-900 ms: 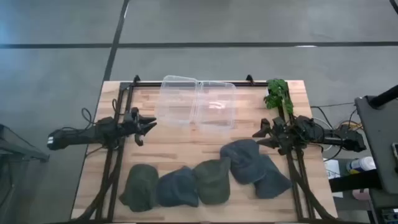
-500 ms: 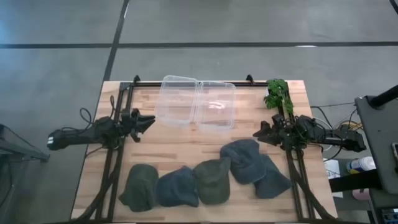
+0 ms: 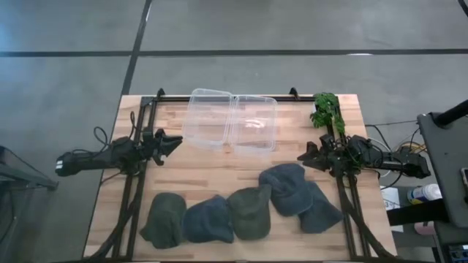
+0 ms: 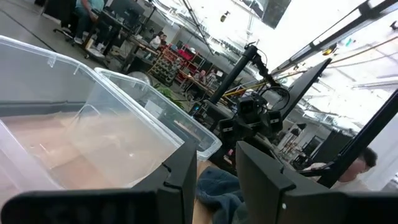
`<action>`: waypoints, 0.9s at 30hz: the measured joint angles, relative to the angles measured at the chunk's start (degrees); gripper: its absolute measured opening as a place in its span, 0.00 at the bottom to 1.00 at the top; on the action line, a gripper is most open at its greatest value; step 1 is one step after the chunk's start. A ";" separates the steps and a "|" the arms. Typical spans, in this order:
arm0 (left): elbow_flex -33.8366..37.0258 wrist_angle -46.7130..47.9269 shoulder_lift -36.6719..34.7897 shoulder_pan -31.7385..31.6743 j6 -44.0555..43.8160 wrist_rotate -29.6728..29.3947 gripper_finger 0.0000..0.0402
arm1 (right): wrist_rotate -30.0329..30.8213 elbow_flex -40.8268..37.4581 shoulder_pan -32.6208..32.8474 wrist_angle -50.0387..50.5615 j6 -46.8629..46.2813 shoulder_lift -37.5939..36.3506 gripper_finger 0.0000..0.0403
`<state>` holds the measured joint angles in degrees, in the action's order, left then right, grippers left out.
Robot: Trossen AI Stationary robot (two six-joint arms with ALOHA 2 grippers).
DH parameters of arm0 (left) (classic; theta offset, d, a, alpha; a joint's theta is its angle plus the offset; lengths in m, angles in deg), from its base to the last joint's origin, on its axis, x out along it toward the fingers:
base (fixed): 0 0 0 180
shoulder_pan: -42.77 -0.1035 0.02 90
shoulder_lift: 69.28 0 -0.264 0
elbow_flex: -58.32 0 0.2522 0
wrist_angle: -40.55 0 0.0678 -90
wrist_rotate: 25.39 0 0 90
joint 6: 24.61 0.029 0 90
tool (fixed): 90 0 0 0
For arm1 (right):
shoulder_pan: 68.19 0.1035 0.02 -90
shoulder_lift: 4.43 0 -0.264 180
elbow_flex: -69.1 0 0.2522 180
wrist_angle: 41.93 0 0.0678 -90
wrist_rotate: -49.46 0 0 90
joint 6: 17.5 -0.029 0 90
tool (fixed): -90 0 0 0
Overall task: Pick & Place hat
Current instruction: Put the middle blue cap into the right transparent bin
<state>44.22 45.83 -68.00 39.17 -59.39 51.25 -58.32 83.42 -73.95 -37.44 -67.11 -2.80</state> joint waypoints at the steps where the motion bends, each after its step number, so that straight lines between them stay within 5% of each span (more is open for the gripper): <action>1: 0.00 -1.00 0.00 0.00 -3.19 0.02 0.26 | 0.00 0.00 0.00 0.00 -1.36 0.00 0.48; 5: 0.00 -3.63 0.00 0.00 -28.46 0.03 0.26 | -0.02 0.00 0.02 -0.03 -14.17 0.00 0.48; 7: 0.00 -3.44 0.01 0.00 -34.27 -0.16 0.26 | 0.00 0.00 0.02 -0.03 -17.88 0.00 0.48; 17: 0.00 -3.51 0.20 -0.04 -35.91 -1.99 0.26 | 8.07 -0.02 -0.02 -2.69 -18.89 0.09 0.48; 23: 0.00 -3.51 0.20 -0.04 -36.41 -4.76 0.26 | 3.64 0.10 1.23 -4.23 -24.27 1.22 0.48; 27: 0.00 -3.48 0.24 -0.04 -36.03 -5.54 0.26 | 4.66 5.84 4.40 6.58 -21.00 5.39 0.44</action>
<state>44.22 42.35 -67.76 39.13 -95.42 45.71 -53.66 89.26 -69.55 -30.86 -88.11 2.59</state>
